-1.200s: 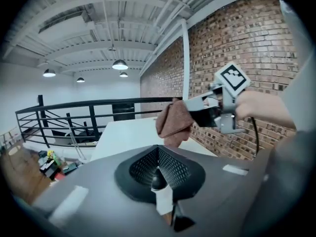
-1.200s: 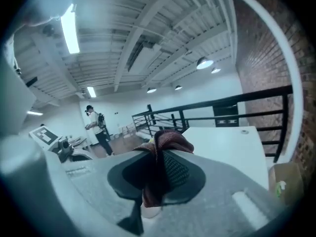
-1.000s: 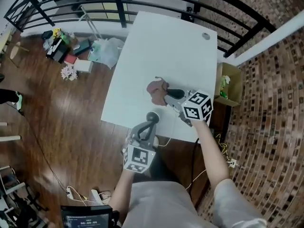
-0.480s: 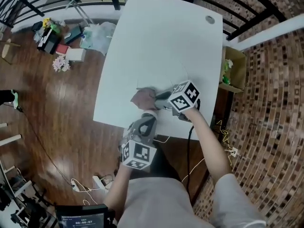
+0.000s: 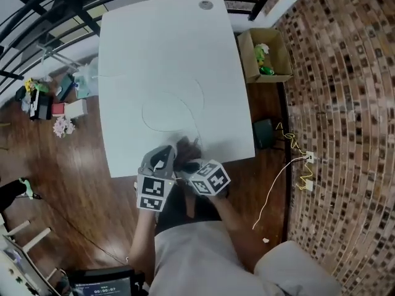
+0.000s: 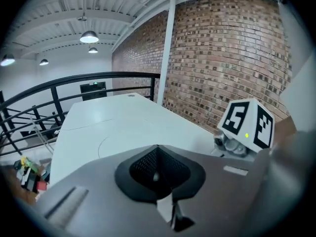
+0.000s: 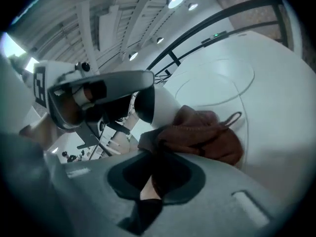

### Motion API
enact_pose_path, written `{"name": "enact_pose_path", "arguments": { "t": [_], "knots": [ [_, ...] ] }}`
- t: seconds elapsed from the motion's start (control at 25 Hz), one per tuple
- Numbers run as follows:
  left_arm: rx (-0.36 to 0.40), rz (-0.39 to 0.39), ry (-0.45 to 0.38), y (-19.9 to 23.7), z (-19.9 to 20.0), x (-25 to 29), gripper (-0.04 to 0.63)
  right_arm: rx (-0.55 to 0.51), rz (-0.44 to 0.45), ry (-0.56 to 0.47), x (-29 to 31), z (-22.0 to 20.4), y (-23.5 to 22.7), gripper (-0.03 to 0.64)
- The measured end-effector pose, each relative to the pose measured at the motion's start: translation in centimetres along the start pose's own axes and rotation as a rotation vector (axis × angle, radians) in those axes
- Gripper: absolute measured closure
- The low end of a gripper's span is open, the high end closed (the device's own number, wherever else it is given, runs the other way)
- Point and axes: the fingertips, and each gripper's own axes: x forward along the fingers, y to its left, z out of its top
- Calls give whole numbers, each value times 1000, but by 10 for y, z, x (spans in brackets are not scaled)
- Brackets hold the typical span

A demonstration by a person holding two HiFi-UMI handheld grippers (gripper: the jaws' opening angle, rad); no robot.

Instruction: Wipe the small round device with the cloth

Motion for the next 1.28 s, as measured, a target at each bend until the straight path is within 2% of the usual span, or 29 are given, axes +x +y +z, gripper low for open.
{"name": "enact_pose_path", "arguments": {
  "t": [0.08,0.28,0.36,0.44,0.48,0.52,0.6,0.68,0.72,0.8,0.88,0.96,1.0,1.12,1.28],
  "knots": [
    [3,-5,-10,-2,2,1,580,44,-18,-38,6,-3,5,581],
    [-28,-2,-72,-5,4,0,580,83,13,-60,-6,0,4,581],
    [-37,-5,-77,-11,4,0,580,88,-75,-94,-45,11,-21,581],
    [-54,-4,-96,-13,4,-5,580,44,-183,-147,-88,43,-45,580],
    [-68,2,-113,-12,3,-7,580,5,-192,-170,-98,65,-51,580],
    [-81,10,-130,-11,2,-10,580,-39,-167,-180,-100,90,-53,580],
    [-86,23,-150,-9,1,-10,580,-127,-52,-148,-79,138,-49,580],
    [-71,30,-146,-10,1,-7,580,-207,114,-30,-38,170,-35,580],
    [-65,32,-143,-11,1,-5,580,-245,208,66,-15,175,-25,580],
    [-67,43,-143,-12,0,-6,580,-301,374,299,30,161,-4,580],
    [-75,60,-142,-11,-2,-7,580,-305,467,493,58,135,5,580],
    [-83,68,-140,-7,-4,-8,580,-262,488,549,66,121,1,580],
    [-86,66,-139,-6,-4,-9,580,-239,478,522,63,121,-4,580],
    [-86,45,-142,-1,-6,-12,580,-165,418,346,35,125,-25,580],
    [-81,34,-149,4,-10,-17,580,-38,339,173,-12,82,-34,581]
  ]
}}
